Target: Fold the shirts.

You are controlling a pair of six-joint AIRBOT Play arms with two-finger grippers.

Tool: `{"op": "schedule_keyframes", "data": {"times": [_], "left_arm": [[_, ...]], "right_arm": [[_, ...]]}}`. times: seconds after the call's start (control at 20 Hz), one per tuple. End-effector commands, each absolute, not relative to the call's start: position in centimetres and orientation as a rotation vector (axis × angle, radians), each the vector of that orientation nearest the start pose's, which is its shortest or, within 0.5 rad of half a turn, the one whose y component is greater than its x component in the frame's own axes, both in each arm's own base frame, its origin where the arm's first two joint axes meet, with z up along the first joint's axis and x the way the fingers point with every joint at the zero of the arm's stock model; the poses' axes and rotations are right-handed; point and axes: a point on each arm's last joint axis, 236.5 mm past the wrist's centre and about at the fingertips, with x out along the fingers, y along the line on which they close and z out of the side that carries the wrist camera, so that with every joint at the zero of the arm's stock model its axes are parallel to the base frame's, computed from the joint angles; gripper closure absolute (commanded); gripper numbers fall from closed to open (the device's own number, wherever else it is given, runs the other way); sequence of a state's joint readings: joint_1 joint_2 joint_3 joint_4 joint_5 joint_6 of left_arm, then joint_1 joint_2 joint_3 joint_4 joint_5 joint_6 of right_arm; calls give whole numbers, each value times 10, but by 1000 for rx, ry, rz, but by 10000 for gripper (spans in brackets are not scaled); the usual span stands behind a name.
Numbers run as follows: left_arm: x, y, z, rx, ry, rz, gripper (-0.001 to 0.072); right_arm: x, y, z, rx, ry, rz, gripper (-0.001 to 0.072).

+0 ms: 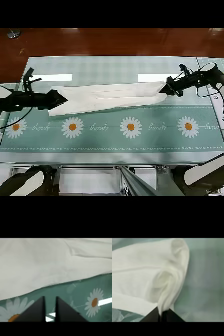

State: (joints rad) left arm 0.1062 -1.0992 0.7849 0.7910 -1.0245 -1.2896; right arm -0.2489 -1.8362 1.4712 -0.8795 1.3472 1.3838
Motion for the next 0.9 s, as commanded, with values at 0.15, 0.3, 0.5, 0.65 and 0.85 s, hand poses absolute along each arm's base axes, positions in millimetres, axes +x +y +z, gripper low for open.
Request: {"op": "schedule_keyframes", "data": {"times": [0.15, 0.3, 0.5, 0.65, 0.85], "left_arm": [[340, -198, 22, -499, 1051, -556, 684], [342, -252, 16, -440, 1033, -620, 685], [356, -328, -5, -367, 1114, -705, 686], [358, -382, -27, -271, 1218, -728, 686], [315, -460, -58, -207, 1369, -821, 685]], "right_arm": [[403, 10, 14, 484, 1359, 246, 682], [360, 18, 55, 434, 1243, 228, 681], [303, 32, 96, 432, 1113, 191, 681], [276, 42, 122, 429, 1044, 194, 681], [264, 46, 142, 417, 980, 193, 681]]}}
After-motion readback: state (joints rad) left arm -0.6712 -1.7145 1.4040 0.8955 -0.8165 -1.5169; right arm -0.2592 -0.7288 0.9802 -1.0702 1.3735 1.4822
